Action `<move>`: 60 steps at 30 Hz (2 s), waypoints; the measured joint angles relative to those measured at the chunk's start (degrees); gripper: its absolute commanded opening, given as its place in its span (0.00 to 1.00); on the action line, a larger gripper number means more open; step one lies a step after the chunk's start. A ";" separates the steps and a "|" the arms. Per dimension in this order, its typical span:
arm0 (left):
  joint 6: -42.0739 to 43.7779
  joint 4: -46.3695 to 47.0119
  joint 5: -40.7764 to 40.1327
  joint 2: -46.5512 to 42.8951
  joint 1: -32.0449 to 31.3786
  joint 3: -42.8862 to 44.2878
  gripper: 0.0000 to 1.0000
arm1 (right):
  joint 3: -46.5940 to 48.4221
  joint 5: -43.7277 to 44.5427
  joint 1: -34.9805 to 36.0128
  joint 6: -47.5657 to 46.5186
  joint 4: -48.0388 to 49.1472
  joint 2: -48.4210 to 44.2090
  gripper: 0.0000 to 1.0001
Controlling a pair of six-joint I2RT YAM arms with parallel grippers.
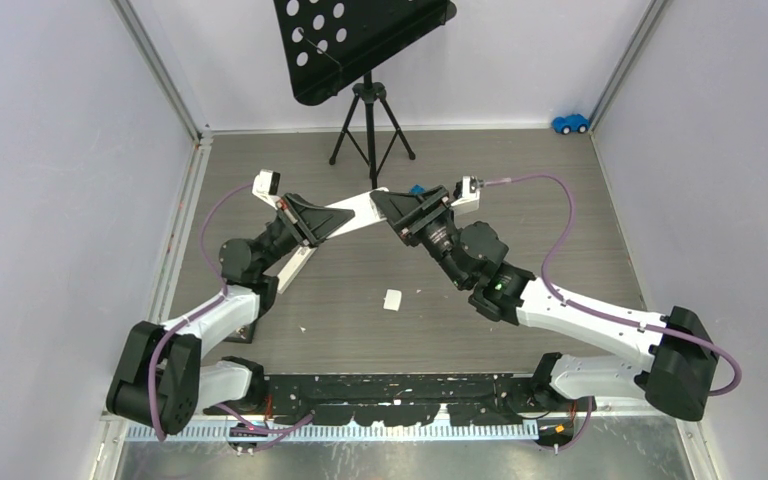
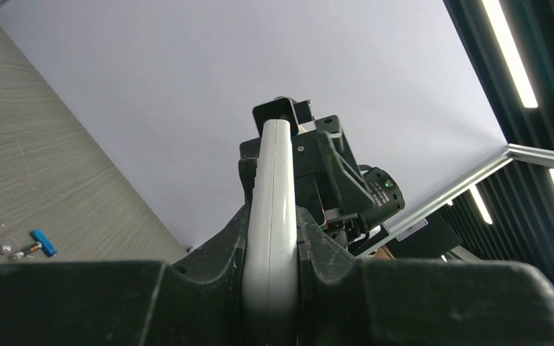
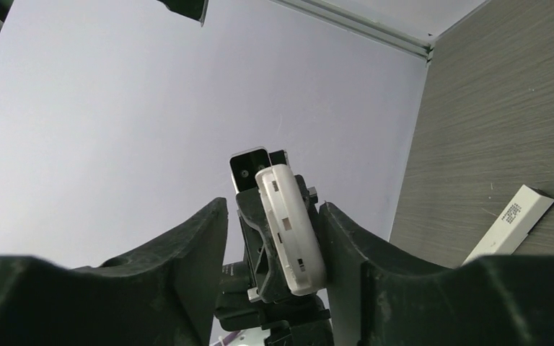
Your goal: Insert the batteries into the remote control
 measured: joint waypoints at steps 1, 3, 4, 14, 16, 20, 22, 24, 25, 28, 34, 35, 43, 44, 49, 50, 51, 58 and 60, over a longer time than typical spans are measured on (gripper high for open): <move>-0.07 0.28 0.00 0.07 -0.11 0.00 0.00 | -0.20 0.02 0.00 -0.20 -0.20 -0.24 0.47; -0.70 1.07 -0.07 0.22 -0.24 0.00 0.00 | -0.68 0.04 -0.07 -0.90 -0.59 -0.83 0.45; -0.83 1.22 -0.11 0.22 -0.24 0.00 0.00 | -0.87 0.04 -0.07 -1.16 -0.66 -1.11 0.45; -1.90 1.92 -1.70 1.07 -0.22 0.00 0.00 | -1.90 -0.42 -0.15 -5.84 -0.96 -3.56 0.52; -1.92 1.92 -1.95 1.07 -0.22 0.00 0.00 | -1.92 0.35 -0.15 -6.47 -2.23 -4.44 0.49; -1.95 1.92 -2.14 1.07 -0.22 0.00 0.00 | -1.92 2.29 -0.15 -7.93 -5.07 -6.14 0.42; -1.92 1.92 -2.29 1.07 -0.22 0.00 0.00 | -1.92 2.99 -0.15 -8.72 -6.36 -6.54 0.40; -1.95 1.95 -2.34 1.07 -0.22 0.00 0.00 | -1.90 3.30 -0.15 -9.38 -7.50 -6.60 0.38; -1.97 1.95 -2.34 1.07 -0.22 0.00 0.00 | -1.90 3.37 -0.15 -9.68 -8.02 -6.60 0.38; -1.90 1.75 -2.32 1.16 -0.22 0.00 0.00 | -1.38 3.43 -0.15 -10.56 -9.62 -6.47 0.36; -1.90 1.64 -2.49 1.18 -0.11 0.00 0.00 | 1.27 3.10 -0.15 -12.04 -11.43 -4.66 0.30; -1.88 1.60 -2.56 1.18 -0.09 0.00 0.00 | 1.66 3.02 -0.15 -12.24 -11.72 -4.33 0.29; -1.90 0.76 -3.48 1.18 0.46 0.00 0.00 | 5.11 2.60 -0.46 -13.62 -14.45 -1.53 0.23; -1.92 0.52 -3.61 1.18 0.57 0.00 0.00 | 5.38 2.49 -0.55 -13.66 -14.60 -1.22 0.23; -1.92 -0.07 -4.20 1.18 1.07 0.00 0.00 | 7.28 1.60 -1.11 -14.05 -15.91 0.46 0.22; -1.92 -0.09 -4.37 1.18 1.14 0.00 0.00 | 7.65 1.44 -1.22 -14.12 -16.17 0.70 0.22; -1.92 -0.09 -4.55 1.18 1.20 0.00 0.00 | 8.22 1.20 -1.33 -14.25 -16.52 1.07 0.22; -1.90 -0.52 -5.90 1.16 1.92 0.00 0.00 | 11.47 0.42 -2.03 -15.02 -18.47 3.96 0.26; -1.88 -0.76 -6.10 1.16 2.12 0.00 0.00 | 12.24 0.17 -2.16 -15.37 -19.06 4.55 0.29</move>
